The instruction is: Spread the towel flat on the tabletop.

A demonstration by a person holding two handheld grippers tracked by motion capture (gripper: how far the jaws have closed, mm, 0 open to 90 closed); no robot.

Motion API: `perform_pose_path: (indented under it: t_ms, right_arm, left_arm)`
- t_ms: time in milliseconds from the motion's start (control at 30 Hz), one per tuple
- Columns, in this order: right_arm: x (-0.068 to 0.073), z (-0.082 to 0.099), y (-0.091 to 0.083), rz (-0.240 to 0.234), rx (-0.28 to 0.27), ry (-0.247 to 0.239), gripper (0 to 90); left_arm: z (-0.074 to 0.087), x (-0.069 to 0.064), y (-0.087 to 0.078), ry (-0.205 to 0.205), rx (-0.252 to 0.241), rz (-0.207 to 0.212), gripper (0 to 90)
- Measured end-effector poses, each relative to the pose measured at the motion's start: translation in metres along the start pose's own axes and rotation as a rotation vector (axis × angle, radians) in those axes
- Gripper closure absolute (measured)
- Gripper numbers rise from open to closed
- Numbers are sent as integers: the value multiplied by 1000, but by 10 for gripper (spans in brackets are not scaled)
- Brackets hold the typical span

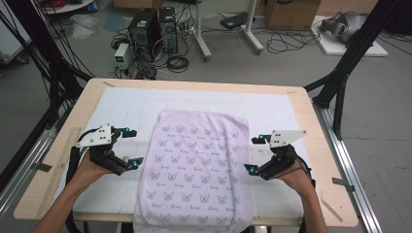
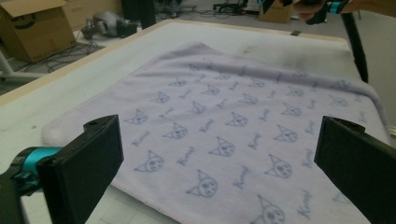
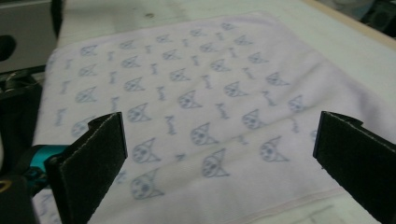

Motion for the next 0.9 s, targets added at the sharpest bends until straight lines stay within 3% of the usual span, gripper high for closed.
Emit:
perform_pose_path:
  t_ms: [133,267,333,433,567,800,900]
  right_arm:
    - [-13,-6,1,54,-14,-3,18]
    - [-26,-12,2,105,-34,-12,18]
    - [-33,-17,2,128,-61,-10,18]
    - [-43,-23,-1,170,-94,-10,18]
    - [-55,-26,-5,213,-123,6,18]
    - [-68,-26,-7,239,-145,29,18]
    - [-73,-27,-6,250,-136,35,18]
  left_arm:
    - [2,17,5,-7,29,-43,17]
    - [-1,32,12,-35,26,-72,17]
    - [-2,39,17,-39,52,-82,17]
    - [-9,49,24,-47,30,-88,17]
    - [-13,63,37,-39,44,-104,18]
    - [-12,90,61,-38,111,-96,17]
    - [-12,104,68,-25,126,-118,17]
Point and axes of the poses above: each handheld gripper's, and its own axes: y roughly forward along the jaws, z roughly out of its underside, x roughly to its left, the point moved 9 cm from there along y, roughly forward along the jaws, and after that the axes turned 13 degrees about -x, right-handed, at the moved point
